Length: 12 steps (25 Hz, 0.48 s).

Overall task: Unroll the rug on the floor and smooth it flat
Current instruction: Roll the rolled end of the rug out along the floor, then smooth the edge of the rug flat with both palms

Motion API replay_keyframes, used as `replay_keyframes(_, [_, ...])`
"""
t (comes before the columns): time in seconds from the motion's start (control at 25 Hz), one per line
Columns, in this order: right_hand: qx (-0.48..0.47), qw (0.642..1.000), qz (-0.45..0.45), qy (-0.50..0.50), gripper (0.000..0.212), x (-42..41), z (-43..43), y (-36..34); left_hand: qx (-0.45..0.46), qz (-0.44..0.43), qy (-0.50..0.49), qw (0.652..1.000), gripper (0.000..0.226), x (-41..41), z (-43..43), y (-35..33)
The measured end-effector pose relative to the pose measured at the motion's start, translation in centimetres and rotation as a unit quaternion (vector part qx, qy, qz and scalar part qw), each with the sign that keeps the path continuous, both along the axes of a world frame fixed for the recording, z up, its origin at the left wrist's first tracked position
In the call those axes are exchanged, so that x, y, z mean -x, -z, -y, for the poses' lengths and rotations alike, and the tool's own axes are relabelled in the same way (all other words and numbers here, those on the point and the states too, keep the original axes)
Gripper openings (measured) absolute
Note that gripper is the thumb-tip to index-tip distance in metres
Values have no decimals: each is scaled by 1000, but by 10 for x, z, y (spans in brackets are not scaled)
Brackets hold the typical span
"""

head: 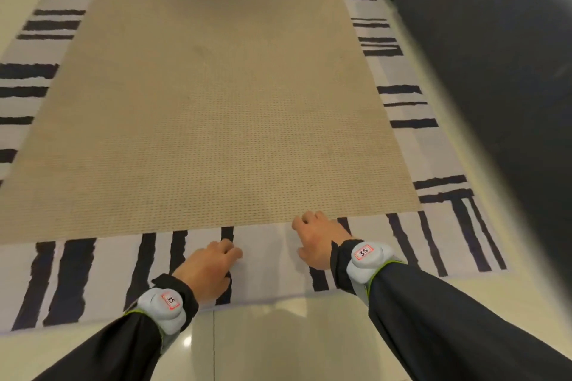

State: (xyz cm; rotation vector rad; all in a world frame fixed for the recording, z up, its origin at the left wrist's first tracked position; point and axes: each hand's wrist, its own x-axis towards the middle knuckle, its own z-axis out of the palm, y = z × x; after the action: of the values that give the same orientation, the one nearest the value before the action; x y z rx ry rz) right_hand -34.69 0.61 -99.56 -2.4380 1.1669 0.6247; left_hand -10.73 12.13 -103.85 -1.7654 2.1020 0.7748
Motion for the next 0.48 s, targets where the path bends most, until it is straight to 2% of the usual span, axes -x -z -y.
replay_keyframes(0.16, [25, 999, 25, -9, 49, 2, -39, 48, 117, 12, -11, 993, 59, 10, -24, 35])
replay_keyframes(0.24, [28, 999, 25, -9, 63, 7, -51, 64, 147, 22, -33, 988, 59, 15, -33, 45])
replay_keyframes(0.32, [22, 1000, 15, -7, 74, 16, -67, 78, 145, 30, -61, 987, 62, 25, -51, 60])
replay_keyframes(0.48, [60, 998, 36, 9, 72, 17, -78, 85, 121, 36, -99, 987, 70, 32, -56, 62])
